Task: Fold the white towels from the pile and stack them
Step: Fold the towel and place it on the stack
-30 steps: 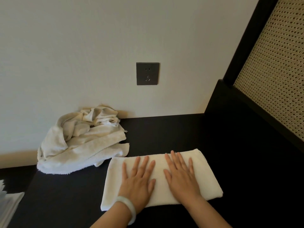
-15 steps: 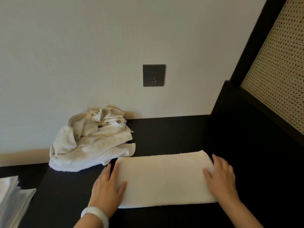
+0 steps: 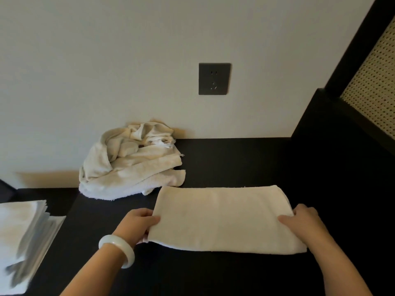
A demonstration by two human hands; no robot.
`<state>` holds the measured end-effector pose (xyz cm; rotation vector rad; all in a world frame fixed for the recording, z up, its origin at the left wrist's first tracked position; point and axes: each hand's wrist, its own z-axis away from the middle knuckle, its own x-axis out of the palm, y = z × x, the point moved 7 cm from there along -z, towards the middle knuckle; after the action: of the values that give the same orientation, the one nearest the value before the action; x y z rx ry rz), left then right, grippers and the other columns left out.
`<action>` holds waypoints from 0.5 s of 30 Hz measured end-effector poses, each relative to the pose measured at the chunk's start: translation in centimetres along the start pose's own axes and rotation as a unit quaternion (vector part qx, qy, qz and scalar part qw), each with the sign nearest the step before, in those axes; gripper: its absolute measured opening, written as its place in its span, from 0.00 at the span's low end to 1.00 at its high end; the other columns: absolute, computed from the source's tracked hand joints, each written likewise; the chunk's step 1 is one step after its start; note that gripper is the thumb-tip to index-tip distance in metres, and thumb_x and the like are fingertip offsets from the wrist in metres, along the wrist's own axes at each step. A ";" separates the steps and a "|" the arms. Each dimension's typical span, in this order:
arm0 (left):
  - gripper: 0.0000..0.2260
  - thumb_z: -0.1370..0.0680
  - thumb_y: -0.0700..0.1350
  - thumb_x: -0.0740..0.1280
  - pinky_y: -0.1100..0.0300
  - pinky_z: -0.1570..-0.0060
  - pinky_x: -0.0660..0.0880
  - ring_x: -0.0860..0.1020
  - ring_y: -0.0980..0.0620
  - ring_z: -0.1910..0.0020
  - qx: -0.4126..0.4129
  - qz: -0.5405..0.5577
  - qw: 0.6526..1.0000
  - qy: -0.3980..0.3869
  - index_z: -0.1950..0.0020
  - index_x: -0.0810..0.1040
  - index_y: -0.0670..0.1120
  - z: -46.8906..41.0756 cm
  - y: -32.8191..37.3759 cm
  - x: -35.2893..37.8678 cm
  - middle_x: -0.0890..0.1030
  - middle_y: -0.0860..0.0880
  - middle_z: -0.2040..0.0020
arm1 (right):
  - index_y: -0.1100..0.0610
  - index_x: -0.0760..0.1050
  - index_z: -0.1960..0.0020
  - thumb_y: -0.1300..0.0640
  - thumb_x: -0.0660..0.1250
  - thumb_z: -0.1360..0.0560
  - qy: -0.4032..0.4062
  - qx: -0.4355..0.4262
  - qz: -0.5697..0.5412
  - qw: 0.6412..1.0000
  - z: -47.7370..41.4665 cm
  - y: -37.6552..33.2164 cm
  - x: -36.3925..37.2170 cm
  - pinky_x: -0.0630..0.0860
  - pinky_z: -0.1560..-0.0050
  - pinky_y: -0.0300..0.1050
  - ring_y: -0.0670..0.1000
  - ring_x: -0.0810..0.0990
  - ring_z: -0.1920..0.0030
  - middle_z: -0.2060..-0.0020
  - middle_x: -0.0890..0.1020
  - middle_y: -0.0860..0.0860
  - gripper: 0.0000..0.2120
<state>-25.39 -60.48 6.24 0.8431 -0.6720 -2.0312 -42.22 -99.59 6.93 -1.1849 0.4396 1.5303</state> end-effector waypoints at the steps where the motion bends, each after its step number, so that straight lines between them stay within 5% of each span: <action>1: 0.05 0.21 0.41 0.67 0.39 0.49 0.78 0.82 0.34 0.55 0.008 0.003 1.000 0.008 0.49 0.82 0.43 0.2 -0.2 -0.2 0.84 0.38 0.55 | 0.63 0.67 0.32 0.52 0.71 0.25 0.000 0.011 -0.016 1.000 0.2 0.0 0.2 0.73 0.56 0.49 0.61 0.76 0.45 0.37 0.70 0.62 0.27; 4: 0.05 0.21 0.41 0.68 0.39 0.50 0.78 0.81 0.34 0.58 0.025 0.019 0.999 0.026 0.50 0.83 0.45 0.7 -1.3 -1.1 0.84 0.40 0.57 | 0.65 0.67 0.33 0.56 0.75 0.28 -0.025 0.021 -0.072 0.997 -0.1 -0.3 0.9 0.73 0.57 0.48 0.61 0.77 0.47 0.44 0.76 0.62 0.29; 7: 0.05 0.21 0.42 0.68 0.39 0.50 0.79 0.81 0.32 0.52 0.021 0.029 0.998 0.044 0.50 0.84 0.46 1.4 -2.4 -2.6 0.85 0.43 0.59 | 0.62 0.75 0.40 0.58 0.75 0.28 -0.062 -0.005 -0.086 0.994 0.2 -1.8 2.3 0.74 0.59 0.48 0.57 0.78 0.53 0.55 0.78 0.56 0.19; 12: 0.05 0.22 0.41 0.68 0.35 0.47 0.76 0.80 0.32 0.53 0.014 0.080 0.994 0.076 0.50 0.84 0.45 2.3 -4.0 -7.0 0.84 0.39 0.54 | 0.52 0.75 0.37 0.56 0.74 0.27 -0.120 -0.060 -0.156 0.979 2.3 -5.9 5.1 0.72 0.64 0.46 0.49 0.77 0.55 0.54 0.78 0.47 0.19; 15: 0.05 0.22 0.42 0.69 0.35 0.47 0.77 0.81 0.32 0.51 0.024 0.112 0.989 0.088 0.49 0.83 0.46 2.8 -4.9 -10.5 0.83 0.39 0.53 | 0.48 0.76 0.41 0.53 0.73 0.27 -0.159 -0.113 -0.192 0.962 4.8 -9.5 5.6 0.77 0.57 0.48 0.50 0.80 0.50 0.50 0.82 0.47 0.16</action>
<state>-25.19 -48.64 7.91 0.9206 -0.6847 -1.7241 -35.33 -89.73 7.12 -1.0932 -0.1776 1.4159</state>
